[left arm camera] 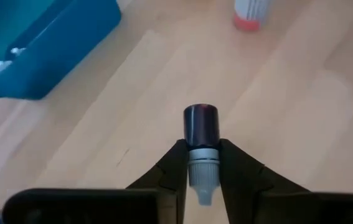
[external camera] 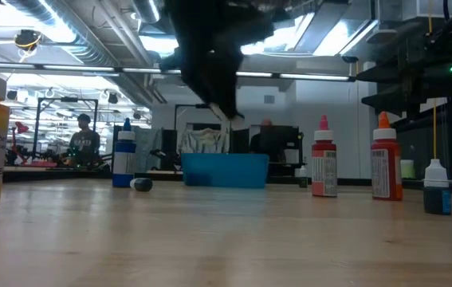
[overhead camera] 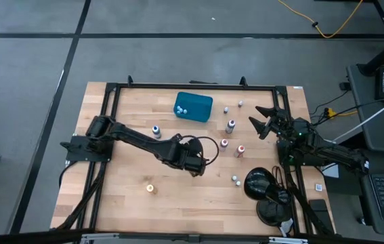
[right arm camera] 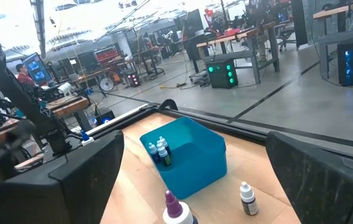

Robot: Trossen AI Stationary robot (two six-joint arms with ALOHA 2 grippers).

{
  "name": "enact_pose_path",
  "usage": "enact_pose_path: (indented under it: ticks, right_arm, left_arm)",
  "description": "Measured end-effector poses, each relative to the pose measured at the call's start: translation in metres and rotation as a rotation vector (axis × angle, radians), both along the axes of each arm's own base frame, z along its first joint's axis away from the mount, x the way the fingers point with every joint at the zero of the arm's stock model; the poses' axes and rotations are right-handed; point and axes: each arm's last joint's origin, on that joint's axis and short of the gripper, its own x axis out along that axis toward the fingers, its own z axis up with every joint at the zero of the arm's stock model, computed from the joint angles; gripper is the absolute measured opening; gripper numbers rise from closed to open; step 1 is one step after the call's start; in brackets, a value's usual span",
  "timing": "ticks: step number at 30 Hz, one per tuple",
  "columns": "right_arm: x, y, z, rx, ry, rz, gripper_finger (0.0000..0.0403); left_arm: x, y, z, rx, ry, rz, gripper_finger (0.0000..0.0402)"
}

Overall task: Pick & Place food coloring
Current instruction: Put the small black food coloring bottle into the blue bin

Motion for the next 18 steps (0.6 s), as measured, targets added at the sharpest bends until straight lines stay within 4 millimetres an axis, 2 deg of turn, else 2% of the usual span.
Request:
enact_pose_path:
  ticks: [4,8,14,18]
  right_arm:
    - [0.0,0.0,0.0,0.0,0.0,0.0,0.0392]
    - [0.0,0.0,0.0,0.0,0.0,0.0,0.0392]
    - [0.0,0.0,0.0,0.0,0.0,0.0,0.0392]
    - [0.0,0.0,0.0,0.0,0.0,0.0,0.0392]
  left_arm:
    - [-0.011,0.003,0.024,-0.002,0.168,-0.069,0.0064]
    - [-0.02,0.017,0.047,0.0,0.306,-0.1,0.0064]
    - [-0.023,0.054,0.072,-0.095,0.393,-0.084,0.0064]
    - [-0.024,0.091,0.083,-0.225,0.385,-0.019,0.0064]
